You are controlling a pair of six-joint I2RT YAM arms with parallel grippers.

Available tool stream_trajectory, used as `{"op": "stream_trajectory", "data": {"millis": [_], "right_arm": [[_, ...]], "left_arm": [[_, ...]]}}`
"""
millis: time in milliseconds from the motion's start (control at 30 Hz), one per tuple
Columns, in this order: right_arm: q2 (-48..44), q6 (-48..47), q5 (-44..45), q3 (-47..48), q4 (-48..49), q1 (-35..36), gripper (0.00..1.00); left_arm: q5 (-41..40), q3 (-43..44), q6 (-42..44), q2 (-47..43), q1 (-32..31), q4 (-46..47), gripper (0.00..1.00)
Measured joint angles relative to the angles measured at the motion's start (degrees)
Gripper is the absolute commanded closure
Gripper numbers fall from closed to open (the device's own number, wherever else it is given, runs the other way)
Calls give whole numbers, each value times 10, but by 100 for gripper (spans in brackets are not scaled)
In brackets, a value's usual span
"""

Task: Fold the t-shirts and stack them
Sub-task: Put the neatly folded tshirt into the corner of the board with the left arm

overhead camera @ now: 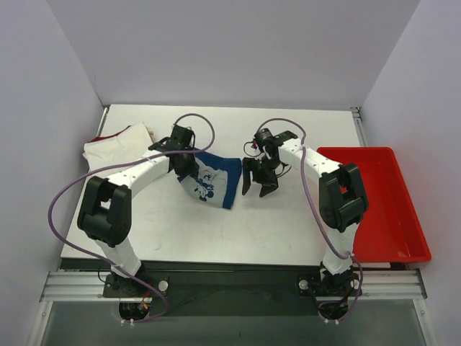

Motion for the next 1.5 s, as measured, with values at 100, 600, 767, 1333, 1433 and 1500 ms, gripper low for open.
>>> {"op": "stream_trajectory", "data": {"millis": [100, 600, 767, 1333, 1433, 1500], "right_arm": [[-14, 0, 4, -15, 0, -7, 36], [-17, -1, 4, -65, 0, -18, 36], [-17, -2, 3, -66, 0, -18, 36], [-17, -2, 2, -66, 0, -17, 36], [-17, -2, 2, -66, 0, -18, 36], [-17, -2, -1, -66, 0, -17, 36]], "left_arm": [[-25, 69, 53, 24, 19, -38, 100], [-104, 269, 210, 113, 92, -172, 100], [-107, 344, 237, 115, 106, -202, 100], [-82, 455, 255, 114, 183, -276, 100], [-76, 455, 257, 112, 196, -280, 100], [-69, 453, 257, 108, 203, -280, 100]]}}
